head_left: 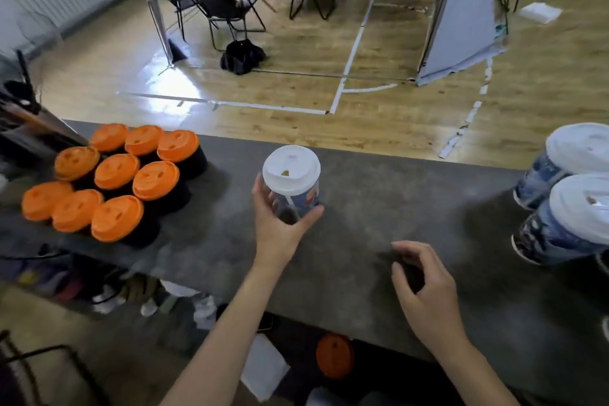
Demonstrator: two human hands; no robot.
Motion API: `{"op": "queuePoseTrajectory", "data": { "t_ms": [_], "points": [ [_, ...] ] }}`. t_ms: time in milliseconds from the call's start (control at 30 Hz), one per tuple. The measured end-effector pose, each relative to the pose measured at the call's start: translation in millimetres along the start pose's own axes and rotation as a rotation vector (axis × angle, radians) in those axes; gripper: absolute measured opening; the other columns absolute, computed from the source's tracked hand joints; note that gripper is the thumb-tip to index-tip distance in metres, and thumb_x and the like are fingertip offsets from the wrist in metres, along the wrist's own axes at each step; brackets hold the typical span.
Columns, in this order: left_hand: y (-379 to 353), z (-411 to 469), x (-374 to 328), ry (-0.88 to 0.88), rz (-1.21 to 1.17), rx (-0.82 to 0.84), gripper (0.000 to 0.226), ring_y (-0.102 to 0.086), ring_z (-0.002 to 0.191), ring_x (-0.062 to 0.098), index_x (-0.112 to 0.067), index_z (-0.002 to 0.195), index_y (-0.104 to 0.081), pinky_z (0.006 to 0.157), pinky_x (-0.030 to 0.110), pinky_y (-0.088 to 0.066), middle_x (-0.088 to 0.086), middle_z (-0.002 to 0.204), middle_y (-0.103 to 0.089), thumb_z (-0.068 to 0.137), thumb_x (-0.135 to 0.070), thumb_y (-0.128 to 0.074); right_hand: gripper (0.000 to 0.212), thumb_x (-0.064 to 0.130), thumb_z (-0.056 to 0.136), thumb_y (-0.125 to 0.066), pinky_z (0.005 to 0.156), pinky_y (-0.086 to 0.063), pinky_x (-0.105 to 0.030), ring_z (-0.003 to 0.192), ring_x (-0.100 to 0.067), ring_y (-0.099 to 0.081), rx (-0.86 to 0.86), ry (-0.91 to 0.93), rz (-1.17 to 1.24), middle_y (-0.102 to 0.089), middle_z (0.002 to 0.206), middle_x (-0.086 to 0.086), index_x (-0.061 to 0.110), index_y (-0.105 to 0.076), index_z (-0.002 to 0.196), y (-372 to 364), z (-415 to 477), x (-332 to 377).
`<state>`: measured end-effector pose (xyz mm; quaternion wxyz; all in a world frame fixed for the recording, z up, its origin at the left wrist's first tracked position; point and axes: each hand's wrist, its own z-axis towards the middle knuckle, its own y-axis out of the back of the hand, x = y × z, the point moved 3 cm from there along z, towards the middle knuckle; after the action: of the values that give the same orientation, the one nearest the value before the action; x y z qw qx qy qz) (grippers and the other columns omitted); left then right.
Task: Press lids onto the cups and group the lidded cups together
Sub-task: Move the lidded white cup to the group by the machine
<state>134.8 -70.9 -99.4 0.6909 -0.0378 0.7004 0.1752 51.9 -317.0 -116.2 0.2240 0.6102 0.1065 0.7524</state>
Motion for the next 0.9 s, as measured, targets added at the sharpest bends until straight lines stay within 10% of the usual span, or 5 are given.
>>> {"op": "queuePoseTrajectory", "data": {
  "t_ms": [267, 600, 900],
  "points": [
    [-72, -56, -12, 0.122, -0.148, 0.429, 0.075, -0.072, 0.114, 0.025, -0.007, 0.136, -0.056, 0.097, 0.045, -0.059, 0.009, 0.122, -0.073, 0.072, -0.016, -0.094, 0.079, 0.027, 0.074, -0.086, 0.094, -0.047, -0.011, 0.119, 0.004, -0.059, 0.137, -0.123, 0.238, -0.057, 0.135, 0.015, 0.023, -0.043, 0.140, 1, -7, 9],
    [-79, -57, -49, 0.246, -0.394, 0.464, 0.064, -0.075, 0.095, 0.024, -0.007, 0.122, -0.068, 0.082, 0.033, -0.060, 0.012, 0.106, -0.077, 0.067, -0.036, -0.083, 0.052, 0.046, 0.079, -0.073, 0.080, -0.056, -0.019, 0.103, -0.009, -0.071, 0.216, -0.186, 0.397, -0.072, 0.114, 0.013, 0.026, -0.056, 0.124, 8, -8, 12],
    [-98, -49, -48, 0.308, -0.415, 0.471, 0.118, -0.063, 0.123, 0.043, -0.016, 0.146, -0.048, 0.105, 0.056, -0.051, 0.021, 0.136, -0.065, 0.053, -0.077, -0.087, 0.054, 0.042, 0.081, -0.061, 0.087, -0.052, -0.019, 0.110, -0.013, -0.070, 0.268, -0.284, 0.624, -0.074, 0.117, 0.007, 0.017, -0.058, 0.129, 13, -5, 11]
  ]
}}
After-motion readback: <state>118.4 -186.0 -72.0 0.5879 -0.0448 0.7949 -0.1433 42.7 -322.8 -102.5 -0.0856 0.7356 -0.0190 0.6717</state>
